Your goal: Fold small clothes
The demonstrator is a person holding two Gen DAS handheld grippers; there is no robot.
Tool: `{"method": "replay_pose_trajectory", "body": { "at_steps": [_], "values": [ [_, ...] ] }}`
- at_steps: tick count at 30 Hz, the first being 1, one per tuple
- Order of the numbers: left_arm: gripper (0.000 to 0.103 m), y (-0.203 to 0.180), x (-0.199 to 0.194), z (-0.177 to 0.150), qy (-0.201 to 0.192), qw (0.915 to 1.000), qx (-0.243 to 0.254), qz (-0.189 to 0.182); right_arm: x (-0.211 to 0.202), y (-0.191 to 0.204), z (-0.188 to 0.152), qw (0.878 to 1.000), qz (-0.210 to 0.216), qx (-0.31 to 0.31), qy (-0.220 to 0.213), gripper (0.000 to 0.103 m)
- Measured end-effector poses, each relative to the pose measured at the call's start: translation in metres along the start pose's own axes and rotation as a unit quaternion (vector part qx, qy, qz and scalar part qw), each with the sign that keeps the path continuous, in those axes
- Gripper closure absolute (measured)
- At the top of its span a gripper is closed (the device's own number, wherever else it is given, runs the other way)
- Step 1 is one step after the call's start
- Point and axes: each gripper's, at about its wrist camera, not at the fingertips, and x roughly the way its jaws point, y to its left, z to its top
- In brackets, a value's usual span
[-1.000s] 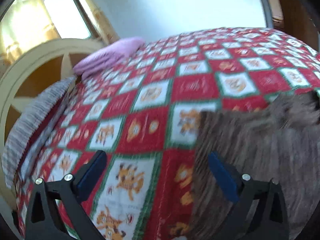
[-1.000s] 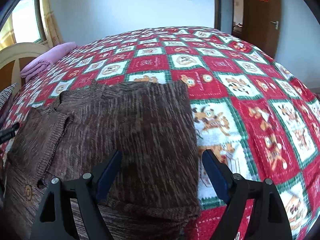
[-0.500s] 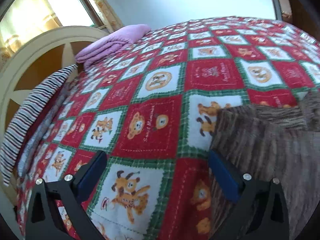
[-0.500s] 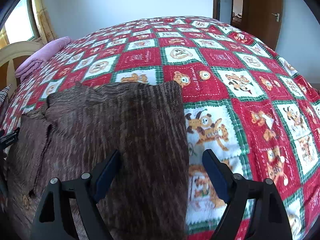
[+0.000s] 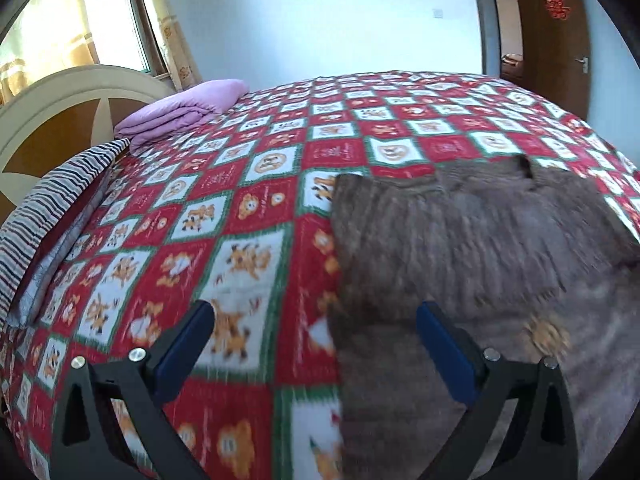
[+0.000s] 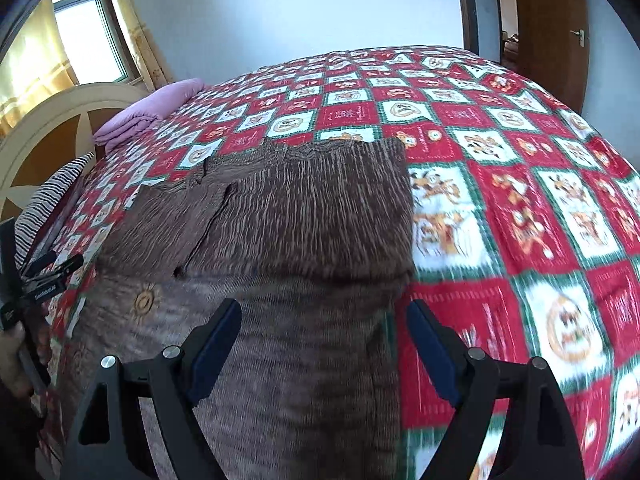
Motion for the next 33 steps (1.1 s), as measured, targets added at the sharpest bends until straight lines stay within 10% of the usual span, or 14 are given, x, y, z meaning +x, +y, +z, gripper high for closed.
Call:
{"method": "replay_pose_trajectory", "body": {
  "at_steps": [33],
  "values": [
    [0.0, 0.015, -0.085, -0.103, 0.027, 0.9971, -0.018, -0.069, -0.05, 0.011, -0.111, 0.996, -0.005, -0.017, 0.083, 0.018]
  ]
}}
